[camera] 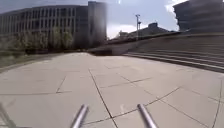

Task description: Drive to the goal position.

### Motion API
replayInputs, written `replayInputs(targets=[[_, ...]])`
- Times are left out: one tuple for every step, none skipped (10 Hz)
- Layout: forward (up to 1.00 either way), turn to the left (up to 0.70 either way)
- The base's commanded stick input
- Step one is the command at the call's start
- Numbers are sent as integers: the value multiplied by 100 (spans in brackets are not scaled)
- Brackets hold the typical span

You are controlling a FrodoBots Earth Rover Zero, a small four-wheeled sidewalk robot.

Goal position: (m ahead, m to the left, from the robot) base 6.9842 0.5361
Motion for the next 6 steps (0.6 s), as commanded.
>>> replayInputs(targets=[[70, 0], [70, 0], [70, 0], [70, 0], [70, 0], [70, 0]])
